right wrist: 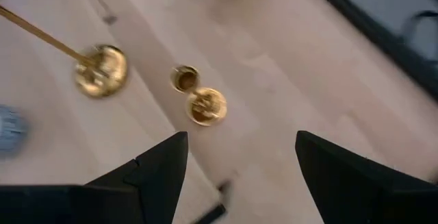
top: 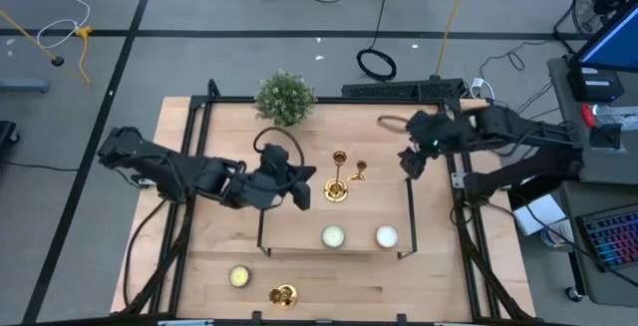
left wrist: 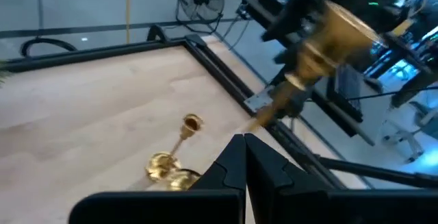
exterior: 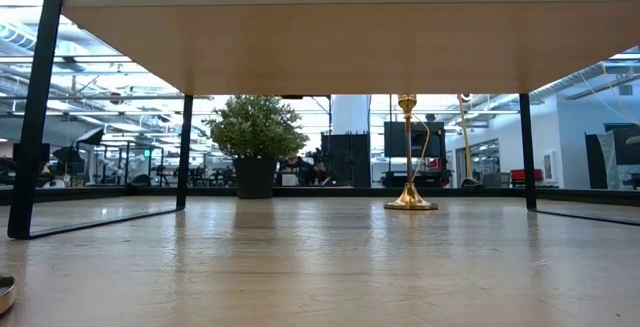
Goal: Pick & Place candle stick holders
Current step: Put the top candle holder on the shelf aligned with the other candle holder
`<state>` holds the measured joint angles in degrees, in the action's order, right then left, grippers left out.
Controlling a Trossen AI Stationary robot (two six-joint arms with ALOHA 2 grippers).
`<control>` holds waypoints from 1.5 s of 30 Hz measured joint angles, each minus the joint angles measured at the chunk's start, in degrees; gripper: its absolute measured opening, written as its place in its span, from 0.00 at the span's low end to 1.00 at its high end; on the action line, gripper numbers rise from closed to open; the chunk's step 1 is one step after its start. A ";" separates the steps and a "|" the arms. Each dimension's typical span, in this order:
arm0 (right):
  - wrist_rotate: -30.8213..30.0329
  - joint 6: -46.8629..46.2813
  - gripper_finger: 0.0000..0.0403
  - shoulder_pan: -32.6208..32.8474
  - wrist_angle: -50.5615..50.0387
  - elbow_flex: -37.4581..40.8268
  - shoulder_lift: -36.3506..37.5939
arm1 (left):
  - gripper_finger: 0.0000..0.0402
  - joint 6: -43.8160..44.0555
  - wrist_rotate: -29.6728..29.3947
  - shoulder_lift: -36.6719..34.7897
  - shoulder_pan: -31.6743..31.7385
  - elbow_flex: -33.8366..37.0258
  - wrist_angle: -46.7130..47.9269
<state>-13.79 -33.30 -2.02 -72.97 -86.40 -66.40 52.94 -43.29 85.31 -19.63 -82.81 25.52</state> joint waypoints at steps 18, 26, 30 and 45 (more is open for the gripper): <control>27.74 7.52 0.66 -15.51 33.90 34.72 7.14 | 0.00 3.67 4.45 0.84 -6.75 0.00 3.35; 18.60 11.50 0.66 -12.82 24.26 21.43 2.87 | 0.00 7.59 4.18 0.84 -7.71 0.00 8.45; 17.12 19.32 0.63 -11.50 20.65 13.34 -3.54 | 0.00 7.61 4.29 0.84 -7.79 0.00 9.11; 20.19 37.22 0.64 -6.62 18.97 10.87 -12.56 | 0.00 8.50 4.19 0.84 -9.98 0.00 9.12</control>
<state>6.40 3.91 -8.63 -54.00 -75.53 -78.96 61.44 -39.11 86.15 -29.61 -82.81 34.64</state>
